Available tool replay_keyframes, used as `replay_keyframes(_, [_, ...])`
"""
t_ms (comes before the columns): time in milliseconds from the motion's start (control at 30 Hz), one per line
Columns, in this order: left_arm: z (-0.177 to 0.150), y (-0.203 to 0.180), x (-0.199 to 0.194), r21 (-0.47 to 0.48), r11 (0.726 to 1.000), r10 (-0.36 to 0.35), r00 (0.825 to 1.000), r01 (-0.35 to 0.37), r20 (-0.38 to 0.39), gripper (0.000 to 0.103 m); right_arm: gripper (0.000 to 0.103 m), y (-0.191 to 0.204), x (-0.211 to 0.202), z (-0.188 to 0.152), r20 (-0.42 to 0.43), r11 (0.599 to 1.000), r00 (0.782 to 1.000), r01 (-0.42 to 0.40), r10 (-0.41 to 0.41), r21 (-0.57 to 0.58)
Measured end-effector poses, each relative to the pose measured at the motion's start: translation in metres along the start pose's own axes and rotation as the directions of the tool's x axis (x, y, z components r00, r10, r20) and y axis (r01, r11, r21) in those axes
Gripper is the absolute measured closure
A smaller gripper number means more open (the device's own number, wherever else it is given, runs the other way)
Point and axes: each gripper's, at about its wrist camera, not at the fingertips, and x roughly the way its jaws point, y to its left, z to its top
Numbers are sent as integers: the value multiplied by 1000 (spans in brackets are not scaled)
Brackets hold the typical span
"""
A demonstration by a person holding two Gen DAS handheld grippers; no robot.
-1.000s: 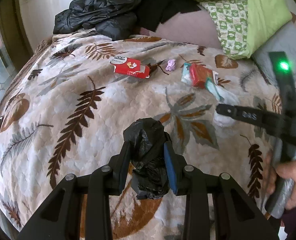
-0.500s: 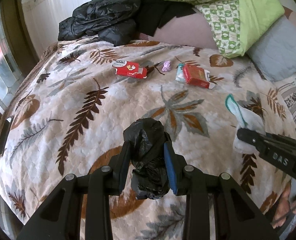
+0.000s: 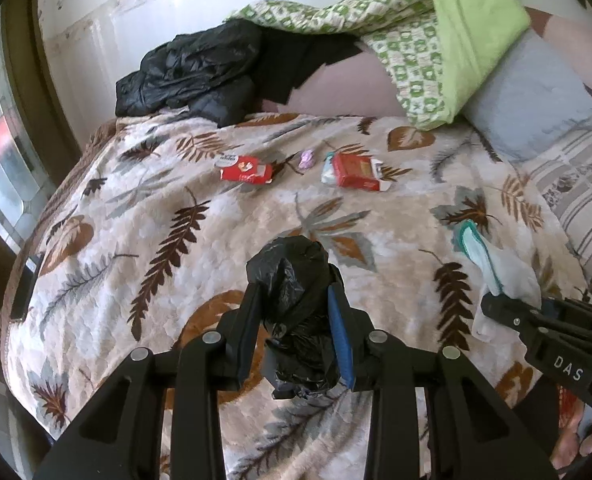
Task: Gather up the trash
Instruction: 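Lift the black bag and white glove and carry them toward the red basket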
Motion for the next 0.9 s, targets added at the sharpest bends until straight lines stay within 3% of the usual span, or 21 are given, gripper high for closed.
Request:
replay_keyframes(433, [-1, -30, -22, 65, 997, -44, 998, 42, 41, 71, 73, -12, -54, -16, 85, 999, 995, 51, -52, 9])
replay_keyframes(900, [2, -73, -38, 181, 980, -102, 992, 87, 74, 71, 73, -43, -89, -32, 118, 995, 989, 78, -85, 67])
